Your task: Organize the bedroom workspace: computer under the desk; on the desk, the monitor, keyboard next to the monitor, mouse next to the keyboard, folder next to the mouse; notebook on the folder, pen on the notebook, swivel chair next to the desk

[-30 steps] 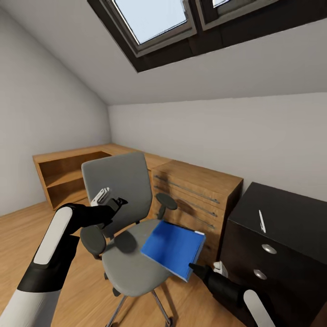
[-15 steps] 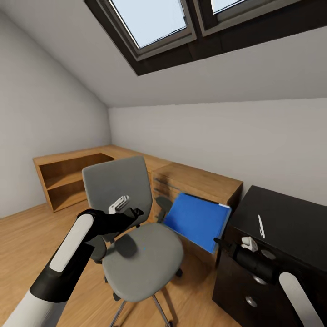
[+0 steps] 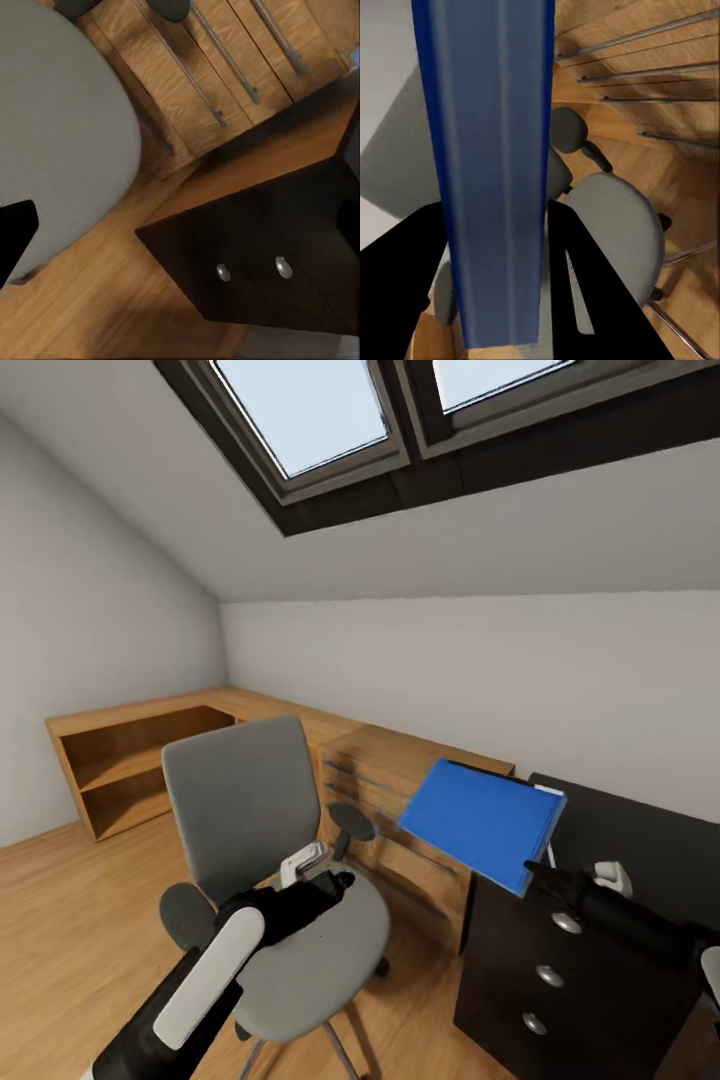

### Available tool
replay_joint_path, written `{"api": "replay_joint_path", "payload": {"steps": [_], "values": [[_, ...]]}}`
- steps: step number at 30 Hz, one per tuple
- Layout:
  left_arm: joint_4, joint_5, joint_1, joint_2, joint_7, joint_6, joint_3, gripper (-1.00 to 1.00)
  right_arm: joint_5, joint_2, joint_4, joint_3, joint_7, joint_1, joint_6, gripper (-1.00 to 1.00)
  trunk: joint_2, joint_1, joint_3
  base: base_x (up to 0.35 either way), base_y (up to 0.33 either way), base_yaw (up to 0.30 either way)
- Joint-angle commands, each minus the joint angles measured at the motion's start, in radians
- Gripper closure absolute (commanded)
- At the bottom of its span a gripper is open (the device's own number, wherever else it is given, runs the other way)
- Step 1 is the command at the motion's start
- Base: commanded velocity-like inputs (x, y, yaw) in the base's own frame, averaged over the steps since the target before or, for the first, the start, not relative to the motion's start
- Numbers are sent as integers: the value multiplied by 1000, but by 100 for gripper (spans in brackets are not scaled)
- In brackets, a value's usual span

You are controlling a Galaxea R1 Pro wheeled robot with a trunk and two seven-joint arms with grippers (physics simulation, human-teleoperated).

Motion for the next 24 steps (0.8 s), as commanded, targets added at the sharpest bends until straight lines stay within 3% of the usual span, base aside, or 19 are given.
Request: {"api": "replay_joint_path", "payload": {"steps": [1,4,9,12,16,18,22,24], "values": [[4,-40,23,2,-11,-135,-82,-100,8,30,-1,-81,8,2,10,100,7,-4,3,0,0,-268],[5,-52,46,3,-17,-182,-103,-100,8,66,-1,-100,5,2,5,100,28,-16,15,0,0,-269],[6,-55,57,2,-19,-192,-107,-100,8,72,-1,-140,5,1,6,100,63,-35,34,0,0,-273],[6,-55,65,2,-20,-193,-108,-100,6,52,-1,-155,7,-8,20,100,84,-46,45,0,0,-276],[6,-54,67,2,-20,-192,-113,-100,-29,-10,-1,-156,8,-18,44,100,112,-62,60,0,0,-274],[6,-53,70,3,-20,-192,-130,-100,-103,-59,-1,-156,8,-20,44,100,126,-69,67,0,0,-272],[10,-53,92,12,-21,-191,-148,-100,-206,-107,0,-156,6,-20,44,100,154,-85,82,0,0,-267],[10,-53,100,13,-22,-191,-149,-100,-212,-110,0,-156,6,-20,44,100,168,-92,89,0,0,-264]]}}
